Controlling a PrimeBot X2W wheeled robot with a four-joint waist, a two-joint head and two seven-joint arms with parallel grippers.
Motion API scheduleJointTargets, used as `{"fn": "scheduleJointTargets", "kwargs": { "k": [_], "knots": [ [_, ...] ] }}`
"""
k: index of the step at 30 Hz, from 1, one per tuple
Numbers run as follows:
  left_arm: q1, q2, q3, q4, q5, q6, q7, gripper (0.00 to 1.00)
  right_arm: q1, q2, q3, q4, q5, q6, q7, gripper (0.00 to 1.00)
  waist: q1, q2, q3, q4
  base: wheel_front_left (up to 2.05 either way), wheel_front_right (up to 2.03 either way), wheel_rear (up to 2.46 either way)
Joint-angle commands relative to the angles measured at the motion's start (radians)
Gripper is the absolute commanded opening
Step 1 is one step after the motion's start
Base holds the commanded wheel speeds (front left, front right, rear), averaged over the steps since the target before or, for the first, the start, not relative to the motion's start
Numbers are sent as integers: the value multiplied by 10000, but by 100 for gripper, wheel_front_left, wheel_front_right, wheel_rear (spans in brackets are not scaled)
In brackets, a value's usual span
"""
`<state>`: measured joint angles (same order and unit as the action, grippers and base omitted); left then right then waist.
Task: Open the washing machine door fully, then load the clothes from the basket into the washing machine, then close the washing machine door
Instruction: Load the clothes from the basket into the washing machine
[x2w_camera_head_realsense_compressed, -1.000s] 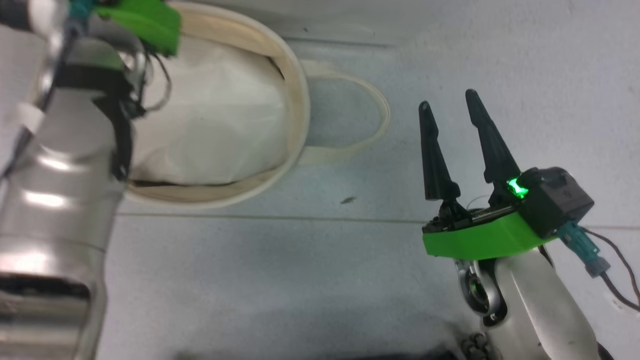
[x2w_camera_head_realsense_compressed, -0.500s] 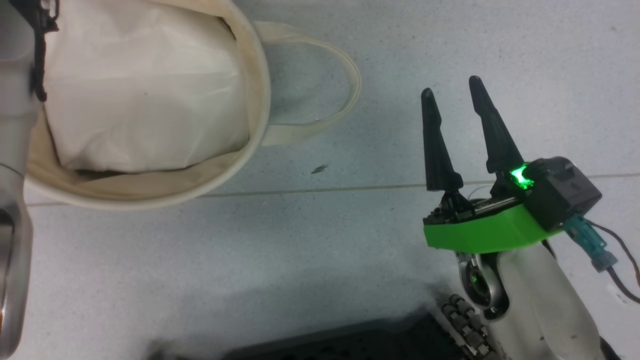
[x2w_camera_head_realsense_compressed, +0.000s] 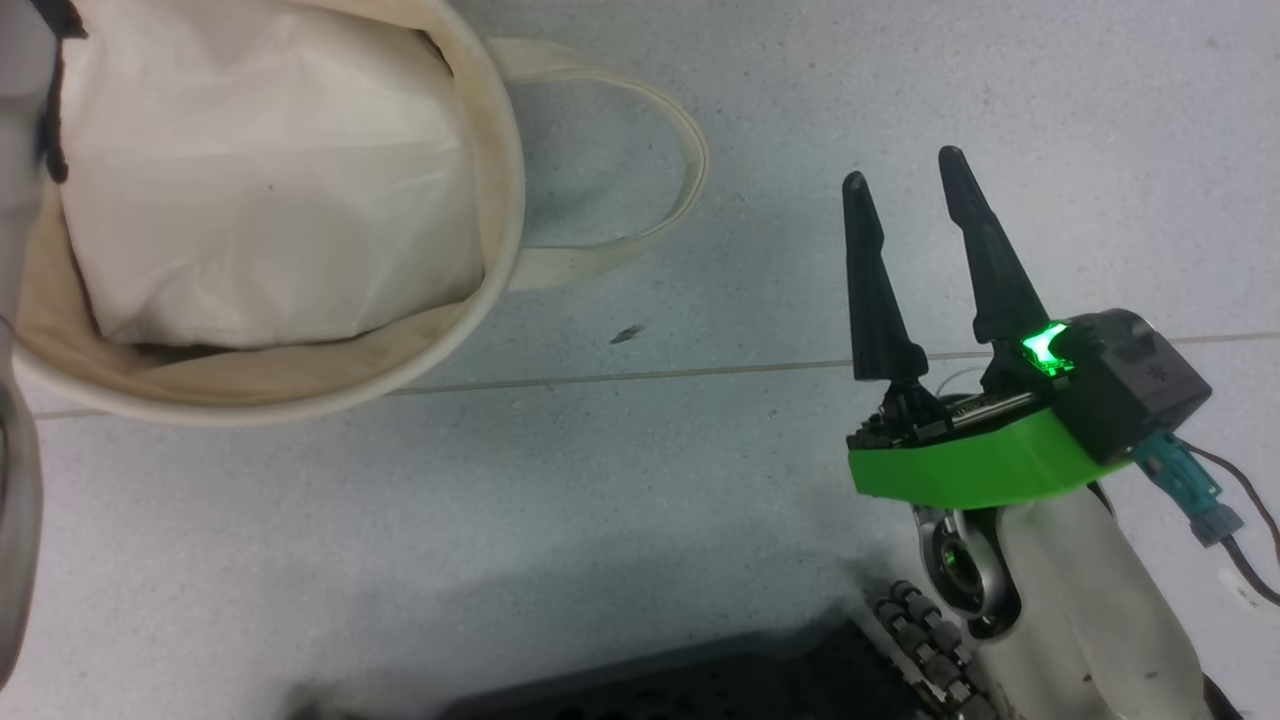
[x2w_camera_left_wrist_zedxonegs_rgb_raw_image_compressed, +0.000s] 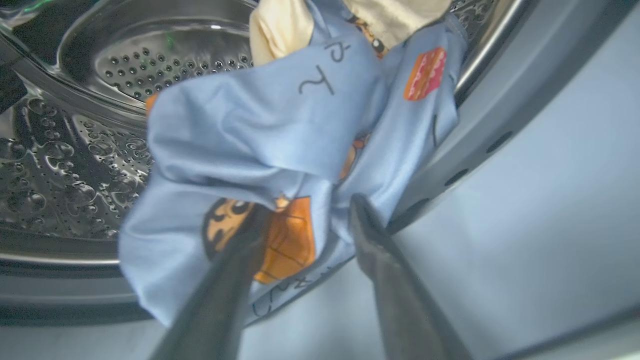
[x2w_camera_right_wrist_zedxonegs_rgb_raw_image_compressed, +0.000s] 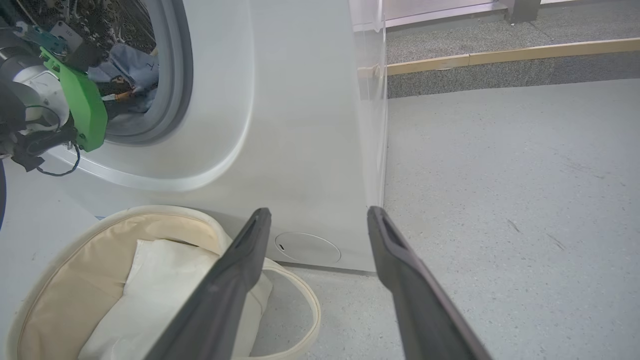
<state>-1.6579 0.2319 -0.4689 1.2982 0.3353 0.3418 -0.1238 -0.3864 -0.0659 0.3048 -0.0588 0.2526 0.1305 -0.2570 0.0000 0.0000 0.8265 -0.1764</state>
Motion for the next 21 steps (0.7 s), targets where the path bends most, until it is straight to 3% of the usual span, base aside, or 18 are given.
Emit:
{"fn": "scheduleJointTargets", "kwargs": {
  "k": [1,13,21],
  "knots": [
    [-548,477,89,-186,-124,12,-133,0,187,155,217,-349,65,2,-48,100,0,0,52,-29,0,0,0],
    [-1484,543,667,-1006,-1030,763,-1310,0,131,155,232,-414,162,2,-48,100,0,0,241,-245,0,0,0],
    [-1619,515,717,-1526,-1544,600,-1376,0,86,156,274,-471,219,2,-48,100,0,0,479,-395,0,0,0]
  ]
}}
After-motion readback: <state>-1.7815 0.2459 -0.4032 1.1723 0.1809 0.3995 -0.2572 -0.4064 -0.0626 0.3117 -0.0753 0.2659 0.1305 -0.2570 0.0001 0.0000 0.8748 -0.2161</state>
